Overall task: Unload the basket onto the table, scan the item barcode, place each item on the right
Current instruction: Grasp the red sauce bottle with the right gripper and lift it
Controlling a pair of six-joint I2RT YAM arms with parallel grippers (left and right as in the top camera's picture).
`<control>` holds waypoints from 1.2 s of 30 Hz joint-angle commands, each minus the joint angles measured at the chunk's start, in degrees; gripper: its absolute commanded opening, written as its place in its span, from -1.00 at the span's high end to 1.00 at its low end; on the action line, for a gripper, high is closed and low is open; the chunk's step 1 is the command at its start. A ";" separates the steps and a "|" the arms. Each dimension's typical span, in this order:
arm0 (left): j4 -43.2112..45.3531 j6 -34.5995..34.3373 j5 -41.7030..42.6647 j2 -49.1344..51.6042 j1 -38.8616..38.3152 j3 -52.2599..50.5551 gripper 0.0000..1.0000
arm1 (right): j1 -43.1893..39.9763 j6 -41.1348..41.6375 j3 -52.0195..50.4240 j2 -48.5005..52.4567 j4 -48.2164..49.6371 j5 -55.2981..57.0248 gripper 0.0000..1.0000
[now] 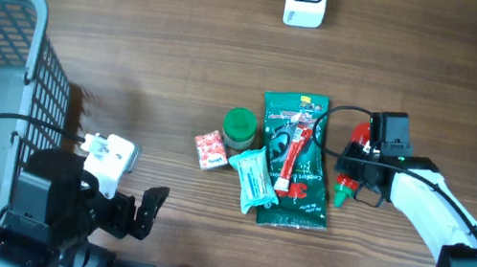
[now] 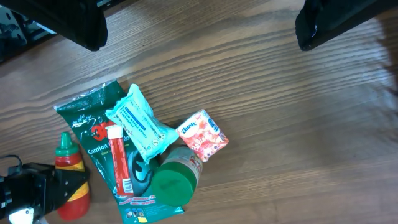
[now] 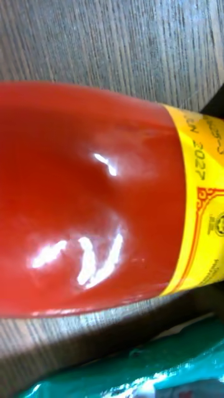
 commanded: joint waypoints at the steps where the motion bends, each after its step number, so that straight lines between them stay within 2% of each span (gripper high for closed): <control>1: 0.15 1.07 -0.09 -0.20 0.39 0.11 -1.00 | 0.13 -1.79 4.15 0.55 -2.95 -12.20 0.26; 3: 0.15 1.07 -0.09 -0.20 0.39 0.11 -1.00 | -0.33 -2.21 10.67 -0.63 -9.92 -21.64 0.42; 5: 0.15 1.07 -0.09 -0.20 0.39 0.11 -1.00 | -1.53 -4.50 16.92 -1.84 -19.04 -29.44 0.43; 6: 0.17 1.07 -0.09 -0.20 0.39 0.11 -1.00 | -2.34 -7.91 20.39 -2.25 -24.59 -38.49 0.43; 9: 0.17 1.07 -0.09 -0.20 0.39 0.11 -1.00 | -3.78 -11.13 21.29 -2.49 -28.87 -63.49 0.43; 13: 0.17 1.07 -0.09 -0.20 0.39 0.11 -1.00 | -3.76 -10.93 21.29 -2.49 -28.85 -85.59 0.41; 16: 0.15 1.07 -0.09 -0.20 0.39 0.11 -1.00 | -3.76 -10.73 21.29 -2.49 -28.50 -90.33 0.42; 17: 0.17 1.07 -0.09 -0.20 0.39 0.11 -1.00 | -3.76 -8.41 21.29 -2.49 -28.48 -91.38 0.42; 21: 0.15 1.07 -0.09 -0.20 0.39 0.11 -1.00 | -3.76 9.55 21.29 -2.49 -26.97 -91.27 0.49; 22: 0.17 1.07 -0.09 -0.20 0.39 0.11 -1.00 | -3.78 10.82 21.29 -2.49 -25.49 -91.23 0.50; 24: 0.17 1.07 -0.09 -0.20 0.39 0.11 -1.00 | -3.76 11.04 21.29 -2.49 -16.83 -83.58 0.49; 25: 0.15 1.07 -0.09 -0.20 0.39 0.11 -1.00 | -3.54 6.60 21.29 -2.49 -14.01 -74.38 0.46; 26: 0.17 1.07 -0.09 -0.20 0.39 0.11 -1.00 | -3.50 3.67 21.29 -2.49 -14.38 -64.89 0.39; 27: 0.15 1.07 -0.09 -0.20 0.39 0.11 -1.00 | -3.50 5.42 21.24 -2.47 -17.92 -49.72 0.40; 28: 0.17 1.07 -0.09 -0.20 0.39 0.11 -1.00 | -3.48 8.13 21.24 -2.43 -21.03 -44.17 0.42; 31: 0.17 1.07 -0.09 -0.20 0.39 0.11 -1.00 | -3.34 9.51 20.87 -2.43 -25.07 -50.40 0.42; 32: 0.15 1.07 -0.09 -0.20 0.39 0.11 -1.00 | -3.34 12.09 20.85 -2.43 -25.07 -48.35 0.38; 34: 0.15 1.07 -0.09 -0.20 0.39 0.11 -1.00 | -3.34 22.38 20.85 -2.16 -25.05 -31.01 0.32; 36: 0.17 1.07 -0.09 -0.20 0.39 0.11 -1.00 | -3.32 34.34 19.41 -2.16 -24.96 -8.41 0.34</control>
